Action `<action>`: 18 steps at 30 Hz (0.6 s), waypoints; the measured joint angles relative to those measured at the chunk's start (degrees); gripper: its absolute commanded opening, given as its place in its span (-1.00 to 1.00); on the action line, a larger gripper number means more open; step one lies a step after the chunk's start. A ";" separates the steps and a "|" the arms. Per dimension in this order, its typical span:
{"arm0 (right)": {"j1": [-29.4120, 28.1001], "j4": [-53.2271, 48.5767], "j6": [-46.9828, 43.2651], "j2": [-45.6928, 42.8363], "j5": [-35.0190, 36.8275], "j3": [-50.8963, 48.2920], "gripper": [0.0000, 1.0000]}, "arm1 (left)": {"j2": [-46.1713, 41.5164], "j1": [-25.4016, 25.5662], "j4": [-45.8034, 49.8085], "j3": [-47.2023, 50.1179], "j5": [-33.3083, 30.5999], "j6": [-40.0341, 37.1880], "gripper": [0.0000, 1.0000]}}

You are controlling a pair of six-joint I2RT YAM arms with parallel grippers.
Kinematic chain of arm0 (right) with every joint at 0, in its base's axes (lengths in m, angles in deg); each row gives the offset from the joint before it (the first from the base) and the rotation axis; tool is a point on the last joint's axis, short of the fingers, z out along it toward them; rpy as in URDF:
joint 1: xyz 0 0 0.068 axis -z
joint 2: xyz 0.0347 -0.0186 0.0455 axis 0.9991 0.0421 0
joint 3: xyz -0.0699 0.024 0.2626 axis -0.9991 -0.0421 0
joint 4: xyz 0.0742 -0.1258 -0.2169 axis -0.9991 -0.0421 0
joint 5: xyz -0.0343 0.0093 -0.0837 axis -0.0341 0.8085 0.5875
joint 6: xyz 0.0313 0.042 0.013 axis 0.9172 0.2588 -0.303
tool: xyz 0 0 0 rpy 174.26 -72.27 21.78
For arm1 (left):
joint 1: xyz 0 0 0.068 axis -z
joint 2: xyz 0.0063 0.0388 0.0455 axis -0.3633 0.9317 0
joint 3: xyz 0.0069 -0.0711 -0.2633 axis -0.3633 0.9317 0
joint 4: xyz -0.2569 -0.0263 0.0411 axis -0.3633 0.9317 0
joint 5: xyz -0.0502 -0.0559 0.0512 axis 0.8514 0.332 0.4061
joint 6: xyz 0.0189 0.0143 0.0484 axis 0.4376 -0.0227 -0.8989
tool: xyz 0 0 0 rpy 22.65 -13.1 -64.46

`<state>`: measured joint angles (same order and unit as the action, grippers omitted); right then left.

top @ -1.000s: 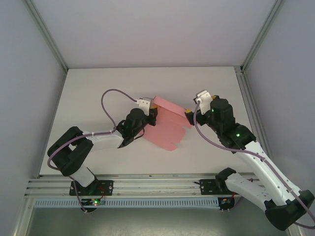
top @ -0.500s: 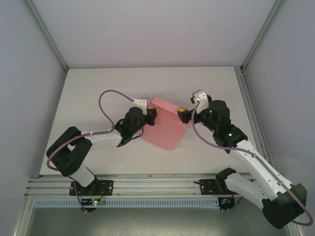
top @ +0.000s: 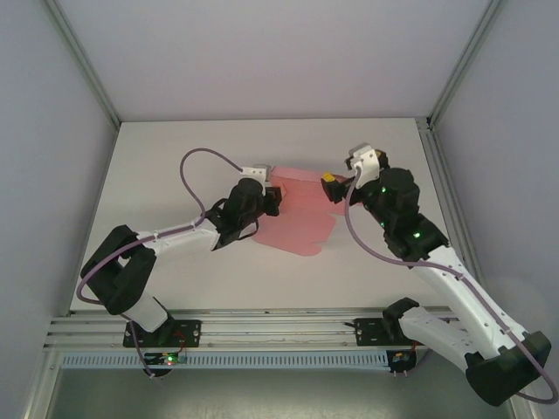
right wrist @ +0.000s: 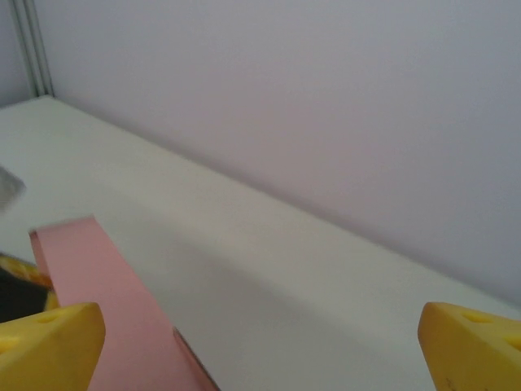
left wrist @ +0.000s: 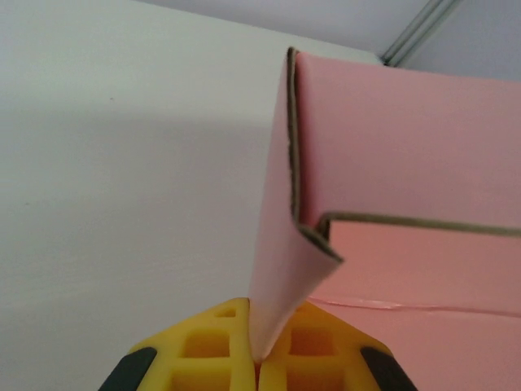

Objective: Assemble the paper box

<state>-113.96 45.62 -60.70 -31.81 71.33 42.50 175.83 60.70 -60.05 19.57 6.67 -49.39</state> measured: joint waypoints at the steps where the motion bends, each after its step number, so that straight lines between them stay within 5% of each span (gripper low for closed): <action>1: 0.00 -1.66 -0.83 0.00 -0.59 2.91 0.96 | 0.02 0.02 2.03 -0.90 -0.52 0.02 -1.00; 9: -0.15 -21.05 -11.85 6.75 -11.04 22.10 0.68 | 0.74 0.02 14.36 -5.05 -2.91 0.09 -1.00; 18: -1.14 -37.13 -20.20 23.65 -6.97 26.01 0.36 | 0.76 0.02 23.80 -9.57 -2.80 1.18 -1.00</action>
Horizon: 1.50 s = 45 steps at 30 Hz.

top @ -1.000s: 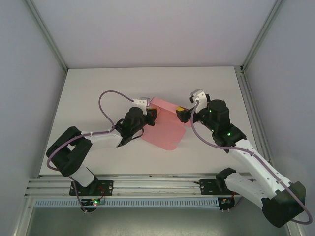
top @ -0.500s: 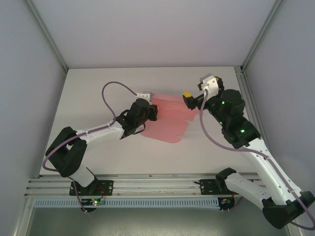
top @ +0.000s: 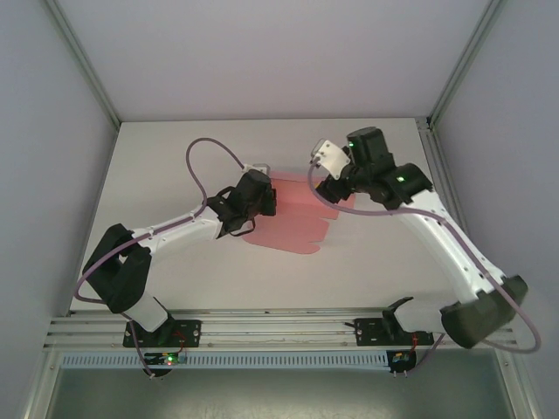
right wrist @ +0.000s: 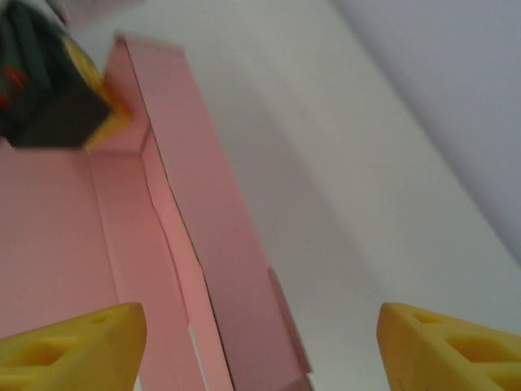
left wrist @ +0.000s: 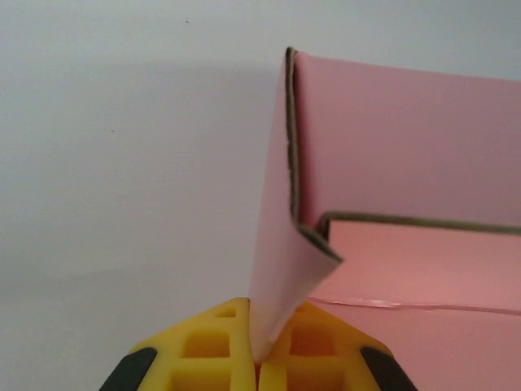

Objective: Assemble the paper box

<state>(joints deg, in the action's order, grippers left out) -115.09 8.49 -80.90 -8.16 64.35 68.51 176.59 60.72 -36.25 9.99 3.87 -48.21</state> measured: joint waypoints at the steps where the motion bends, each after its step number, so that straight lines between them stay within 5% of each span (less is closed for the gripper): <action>1: -0.22 -0.74 -0.61 1.57 1.14 0.31 0.31 | 0.00 0.00 0.68 -0.48 0.02 0.24 -1.00; 5: -1.95 -0.70 -1.90 5.81 6.60 1.16 -0.29 | 0.00 0.00 2.14 -1.20 0.04 1.11 -1.00; 10: -5.75 2.56 -2.51 7.80 14.93 1.11 -0.71 | 0.00 -0.02 4.13 -1.44 -0.44 2.89 -1.00; 15: -7.65 7.41 -1.31 8.22 21.33 -0.55 -0.81 | 0.00 -0.04 4.70 -1.88 -1.09 4.98 -1.00; 27: -8.28 22.53 19.26 8.48 21.86 -5.97 -0.76 | 2.23 -0.17 4.22 -4.04 -3.30 11.45 -1.00; 35: -8.28 44.52 35.01 3.74 19.02 -19.39 -0.61 | 3.45 -0.17 2.19 -4.07 -2.69 15.87 -1.00; 45: -8.37 47.41 36.33 -8.07 15.13 -23.43 0.13 | 2.69 -0.17 -5.99 -2.82 -2.34 13.97 -1.00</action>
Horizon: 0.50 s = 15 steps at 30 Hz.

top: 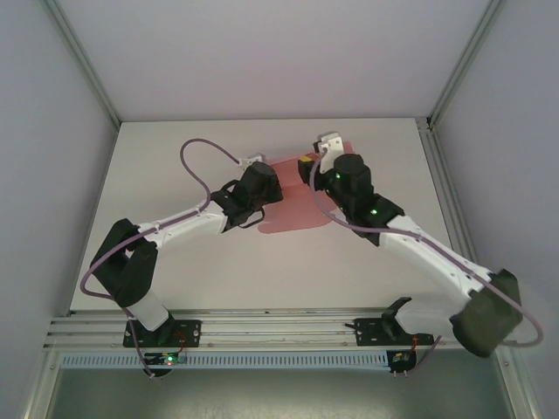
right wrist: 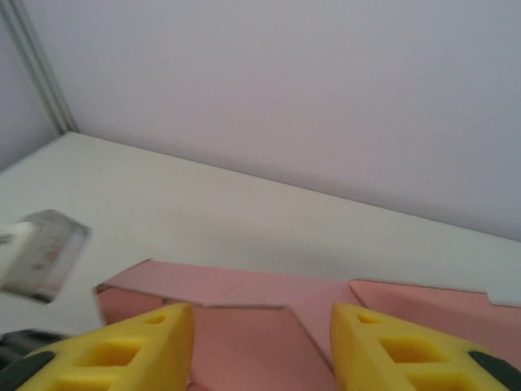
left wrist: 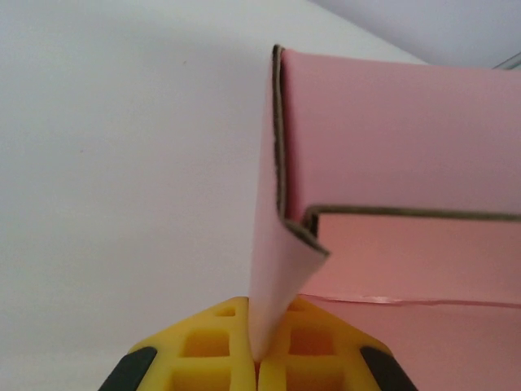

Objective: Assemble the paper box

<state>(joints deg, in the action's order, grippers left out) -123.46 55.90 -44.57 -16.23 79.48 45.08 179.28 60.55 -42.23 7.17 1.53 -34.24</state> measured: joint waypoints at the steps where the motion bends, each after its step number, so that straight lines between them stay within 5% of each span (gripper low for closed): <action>1: 0.02 -1.16 0.02 -2.64 -0.39 -0.50 0.20 | -0.48 0.00 -1.33 1.01 0.02 -0.83 -1.00; 10: 3.76 -11.45 0.17 -27.56 -0.17 -3.54 0.54 | -2.10 -2.38 -14.91 11.39 2.93 -7.41 -1.00; 15: 5.03 -17.46 -1.03 -26.18 1.16 -2.32 0.86 | -2.10 -2.62 -19.80 12.35 6.23 -10.21 -1.00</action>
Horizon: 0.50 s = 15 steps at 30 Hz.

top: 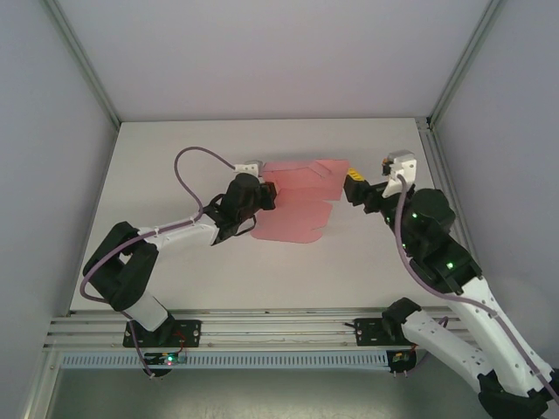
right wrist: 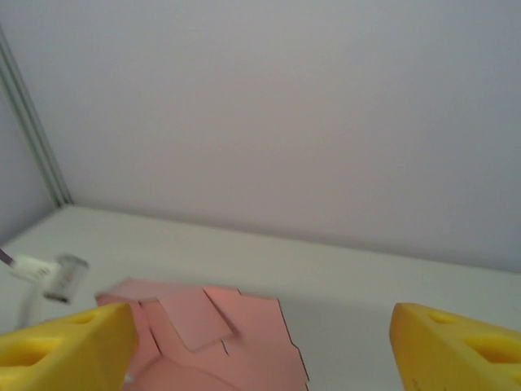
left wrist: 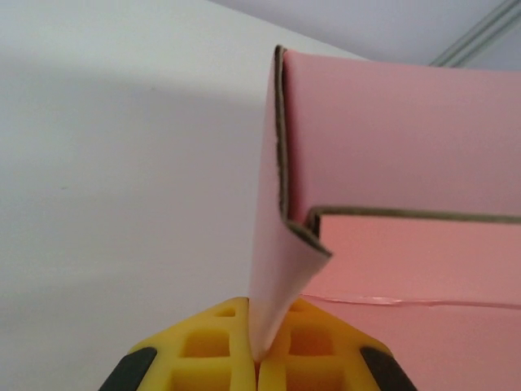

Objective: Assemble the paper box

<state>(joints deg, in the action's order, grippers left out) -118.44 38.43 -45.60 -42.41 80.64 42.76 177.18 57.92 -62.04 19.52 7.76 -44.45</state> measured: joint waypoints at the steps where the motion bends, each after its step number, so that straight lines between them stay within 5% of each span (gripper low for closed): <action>1: 0.00 -0.81 -0.46 1.60 0.33 0.24 0.90 | 0.00 0.00 -0.68 0.00 0.61 -0.31 -1.00; 7: 1.57 -4.46 -2.97 12.63 1.88 0.68 0.97 | 0.00 0.00 -4.35 0.07 4.17 -1.66 -1.00; 15: 2.75 -4.59 -5.29 14.12 0.31 0.52 0.96 | 0.02 0.00 -8.04 1.09 8.50 -2.54 -1.00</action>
<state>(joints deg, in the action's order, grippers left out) -115.68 33.84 -50.89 -28.29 80.94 43.28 177.20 57.92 -70.08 20.62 16.27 -46.99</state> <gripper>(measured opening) 0.983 0.065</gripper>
